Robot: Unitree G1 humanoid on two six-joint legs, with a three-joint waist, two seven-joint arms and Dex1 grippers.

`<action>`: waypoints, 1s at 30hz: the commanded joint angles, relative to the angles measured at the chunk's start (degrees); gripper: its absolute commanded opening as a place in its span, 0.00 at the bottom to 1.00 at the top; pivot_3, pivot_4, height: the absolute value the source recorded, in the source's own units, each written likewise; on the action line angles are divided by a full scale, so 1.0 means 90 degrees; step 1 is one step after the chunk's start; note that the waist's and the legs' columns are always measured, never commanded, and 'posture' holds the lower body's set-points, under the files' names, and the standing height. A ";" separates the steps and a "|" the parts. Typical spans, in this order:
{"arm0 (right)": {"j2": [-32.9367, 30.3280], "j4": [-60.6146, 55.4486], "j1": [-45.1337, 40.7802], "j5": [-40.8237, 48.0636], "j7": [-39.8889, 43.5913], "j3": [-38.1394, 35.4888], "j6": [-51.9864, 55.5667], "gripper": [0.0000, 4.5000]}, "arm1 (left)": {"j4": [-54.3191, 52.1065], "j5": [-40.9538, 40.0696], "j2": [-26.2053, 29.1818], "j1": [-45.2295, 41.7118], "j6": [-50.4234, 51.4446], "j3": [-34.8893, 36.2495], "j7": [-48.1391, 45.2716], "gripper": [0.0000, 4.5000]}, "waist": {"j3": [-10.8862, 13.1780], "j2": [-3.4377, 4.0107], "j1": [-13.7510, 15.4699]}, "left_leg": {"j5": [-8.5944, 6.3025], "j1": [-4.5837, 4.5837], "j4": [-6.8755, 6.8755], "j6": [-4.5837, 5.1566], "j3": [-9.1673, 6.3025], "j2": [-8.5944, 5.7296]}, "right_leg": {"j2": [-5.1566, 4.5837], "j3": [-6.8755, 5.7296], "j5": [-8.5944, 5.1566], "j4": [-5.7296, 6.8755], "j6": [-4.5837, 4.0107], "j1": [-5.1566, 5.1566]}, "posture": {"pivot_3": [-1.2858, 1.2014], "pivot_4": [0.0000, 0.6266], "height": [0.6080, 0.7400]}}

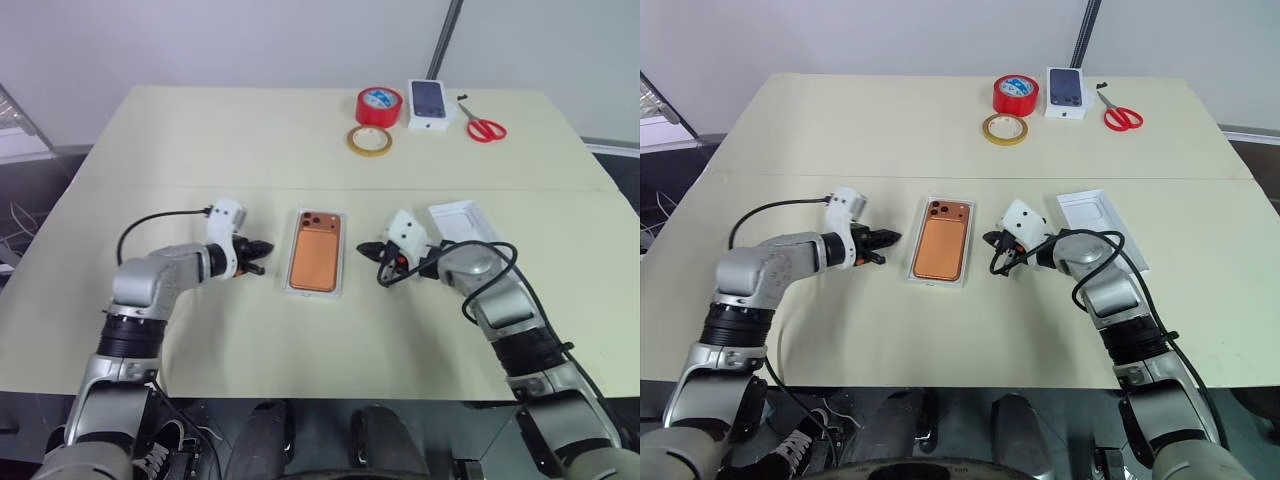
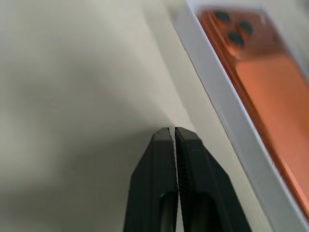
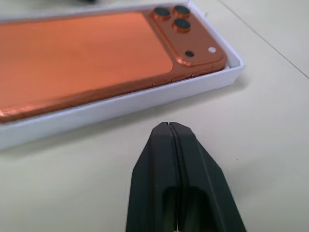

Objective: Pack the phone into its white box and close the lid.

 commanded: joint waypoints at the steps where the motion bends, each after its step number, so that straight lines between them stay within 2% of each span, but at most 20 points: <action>1: 0.0024 0.0106 -0.0111 -0.0192 -0.0026 0.0085 -0.0320 0.00 | -0.0186 0.0143 -0.0136 0.0003 -0.0059 -0.0579 -0.0460 0.01 | -0.0001 0.0004 0.0005 | -0.0002 0.0000 0.0000 0.0004 0.0000 0.0000 | -0.0001 0.0000 0.0000 0.0000 0.0000 0.0000 | 0.52 0.24 0.91; 5: -0.0086 -0.0061 0.0020 -0.0100 0.0230 0.0035 -0.0386 0.00 | -0.0058 0.0148 -0.0568 -0.0219 0.0045 -0.1005 -0.0860 0.01 | -0.0001 0.0004 0.0049 | -0.0018 0.0000 0.0007 0.0035 -0.0002 -0.0001 | -0.0004 -0.0003 0.0000 0.0000 0.0000 0.0009 | 0.52 0.24 0.91; 8: -0.0359 -0.0223 0.0163 0.0005 0.0361 -0.0221 -0.0277 0.00 | 0.0511 0.0397 -0.1203 -0.0652 -0.0264 -0.1252 -0.0928 0.01 | 0.0000 0.0005 0.0167 | -0.0025 0.0000 0.0025 0.0046 -0.0002 -0.0005 | -0.0007 -0.0005 0.0000 0.0000 0.0001 0.0016 | 0.52 0.24 0.91; 11: -0.0869 -0.0403 0.0470 0.0039 0.0549 -0.0501 -0.0249 0.00 | 0.1074 0.0599 -0.1999 -0.1177 -0.0516 -0.1383 -0.0935 0.01 | 0.0003 0.0011 0.0349 | -0.0040 -0.0006 0.0074 0.0072 -0.0010 -0.0010 | -0.0011 -0.0018 0.0000 0.0001 0.0000 0.0039 | 0.52 0.24 0.91; 16: -0.1526 -0.0750 0.1104 0.0160 0.0757 -0.1003 -0.0105 0.00 | 0.1685 0.0916 -0.2743 -0.1633 -0.0832 -0.1506 -0.1163 0.01 | 0.0005 0.0008 0.0313 | -0.0071 -0.0027 0.0114 0.0123 -0.0003 -0.0043 | -0.0042 -0.0013 0.0000 -0.0020 0.0001 0.0054 | 0.52 0.24 0.91; 22: -0.1831 -0.1082 0.1633 0.0220 0.0752 -0.1405 0.0016 0.00 | 0.1754 0.1113 -0.2893 -0.1627 -0.0999 -0.1613 -0.1517 0.01 | 0.0008 0.0012 0.0294 | -0.0067 -0.0032 0.0108 0.0116 0.0001 -0.0028 | -0.0028 -0.0010 0.0000 -0.0013 0.0003 0.0035 | 0.52 0.24 0.91; 30: -0.2040 -0.1211 0.1935 0.0432 0.0870 -0.1684 0.0222 0.00 | 0.1519 0.1321 -0.2695 -0.1404 -0.0981 -0.1596 -0.1552 0.01 | 0.0008 0.0014 0.0295 | -0.0059 -0.0032 0.0106 0.0104 -0.0001 -0.0017 | -0.0019 -0.0012 0.0000 -0.0006 0.0003 0.0031 | 0.52 0.24 0.91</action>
